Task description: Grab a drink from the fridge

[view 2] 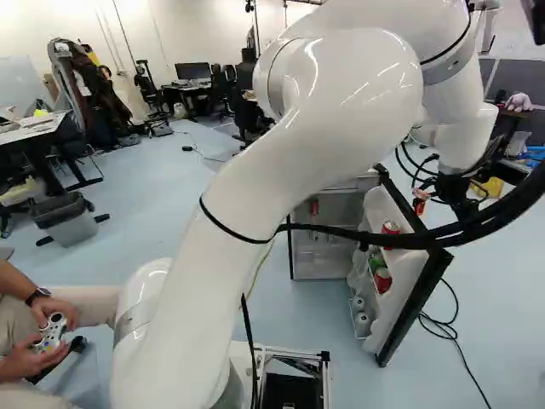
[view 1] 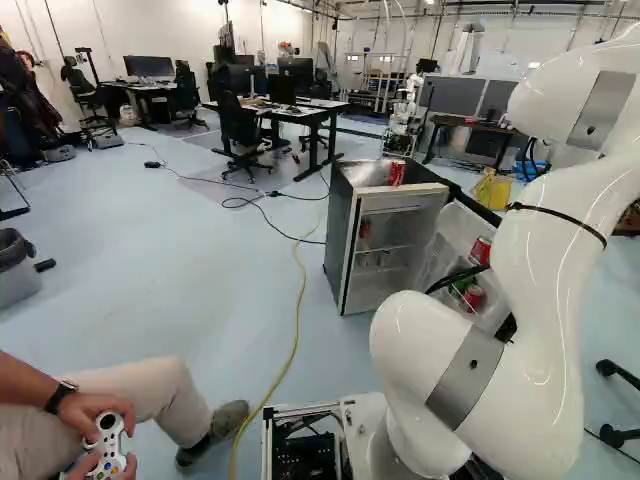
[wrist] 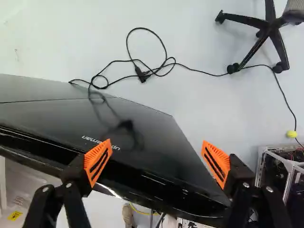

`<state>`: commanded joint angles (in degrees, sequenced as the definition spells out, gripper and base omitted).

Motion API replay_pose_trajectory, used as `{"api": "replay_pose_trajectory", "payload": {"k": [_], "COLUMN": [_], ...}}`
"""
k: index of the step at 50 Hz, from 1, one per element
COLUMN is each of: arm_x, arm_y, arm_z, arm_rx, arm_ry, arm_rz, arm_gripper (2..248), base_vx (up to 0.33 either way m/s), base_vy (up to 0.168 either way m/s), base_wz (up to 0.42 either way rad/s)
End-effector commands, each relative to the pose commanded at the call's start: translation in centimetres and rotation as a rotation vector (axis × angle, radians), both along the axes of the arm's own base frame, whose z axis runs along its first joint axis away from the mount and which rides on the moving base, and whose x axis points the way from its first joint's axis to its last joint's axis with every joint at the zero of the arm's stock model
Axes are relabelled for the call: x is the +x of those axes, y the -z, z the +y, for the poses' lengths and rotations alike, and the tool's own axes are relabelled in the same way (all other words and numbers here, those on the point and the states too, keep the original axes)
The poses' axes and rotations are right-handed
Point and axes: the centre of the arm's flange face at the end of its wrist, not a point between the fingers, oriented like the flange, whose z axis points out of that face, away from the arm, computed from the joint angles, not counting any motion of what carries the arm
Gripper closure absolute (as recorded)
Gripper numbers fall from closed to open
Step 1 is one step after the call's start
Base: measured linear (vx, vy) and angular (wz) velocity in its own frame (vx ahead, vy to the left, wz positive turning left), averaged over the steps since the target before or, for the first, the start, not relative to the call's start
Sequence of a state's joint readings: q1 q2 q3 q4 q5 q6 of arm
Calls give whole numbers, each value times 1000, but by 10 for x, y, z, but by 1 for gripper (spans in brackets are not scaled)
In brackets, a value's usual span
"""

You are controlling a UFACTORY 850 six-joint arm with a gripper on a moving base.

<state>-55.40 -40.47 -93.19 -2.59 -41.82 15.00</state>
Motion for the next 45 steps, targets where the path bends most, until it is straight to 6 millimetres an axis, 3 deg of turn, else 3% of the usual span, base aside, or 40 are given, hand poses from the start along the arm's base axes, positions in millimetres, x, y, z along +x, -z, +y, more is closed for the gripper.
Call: {"api": "replay_pose_trajectory", "payload": {"k": [45], "arm_x": [-3], "arm_y": [-1], "arm_z": [51], "arm_rx": [42], "arm_ry": [-41], "arm_rz": [30], "arm_gripper": [3], "base_vx": [0], "base_vy": [0], "base_wz": [0]}}
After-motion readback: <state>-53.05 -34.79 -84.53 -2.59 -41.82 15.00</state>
